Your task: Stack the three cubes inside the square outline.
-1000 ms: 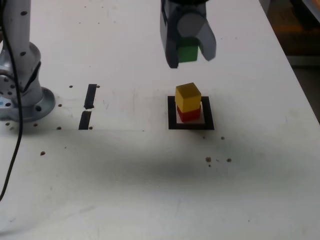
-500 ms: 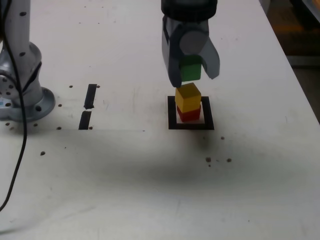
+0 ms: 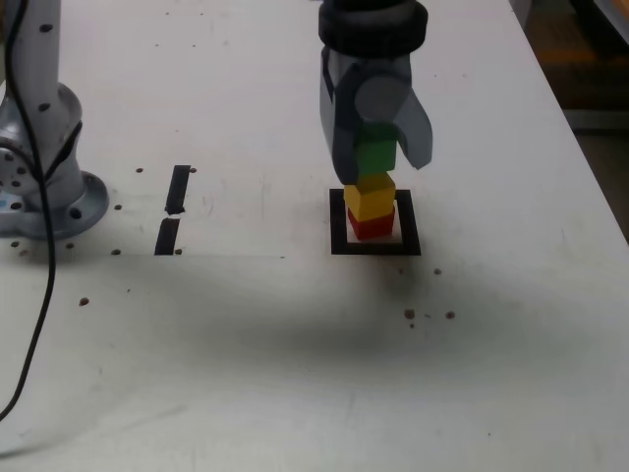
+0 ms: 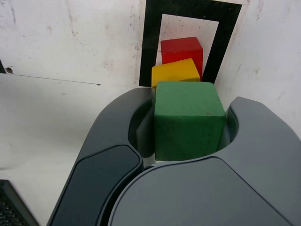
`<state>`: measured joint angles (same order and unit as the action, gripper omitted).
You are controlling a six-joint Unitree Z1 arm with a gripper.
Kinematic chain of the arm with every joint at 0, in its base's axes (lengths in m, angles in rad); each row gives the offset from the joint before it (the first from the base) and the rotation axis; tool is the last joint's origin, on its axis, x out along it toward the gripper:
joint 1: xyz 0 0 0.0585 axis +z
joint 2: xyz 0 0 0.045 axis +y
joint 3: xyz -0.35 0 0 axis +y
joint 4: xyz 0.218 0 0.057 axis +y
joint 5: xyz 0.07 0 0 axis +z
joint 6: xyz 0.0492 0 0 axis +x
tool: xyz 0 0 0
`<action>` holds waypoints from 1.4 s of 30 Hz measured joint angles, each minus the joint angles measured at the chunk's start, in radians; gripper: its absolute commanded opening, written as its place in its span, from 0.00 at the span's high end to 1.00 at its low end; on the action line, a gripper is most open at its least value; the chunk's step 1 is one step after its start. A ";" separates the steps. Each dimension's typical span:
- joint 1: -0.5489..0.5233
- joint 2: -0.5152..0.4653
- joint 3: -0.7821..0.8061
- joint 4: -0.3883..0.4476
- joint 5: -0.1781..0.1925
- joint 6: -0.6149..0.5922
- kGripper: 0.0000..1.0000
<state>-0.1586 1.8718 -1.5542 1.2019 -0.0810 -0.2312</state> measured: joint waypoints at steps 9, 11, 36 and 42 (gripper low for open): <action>-0.004 0.031 0.000 -0.013 -0.006 0.000 0.62; -0.004 0.031 0.000 -0.009 -0.006 0.000 0.59; -0.004 0.018 0.000 0.037 0.000 0.000 0.16; -0.004 -0.015 -0.001 0.072 0.026 -0.009 0.12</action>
<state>-0.1622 1.8572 -1.5555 1.2740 -0.0553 -0.2400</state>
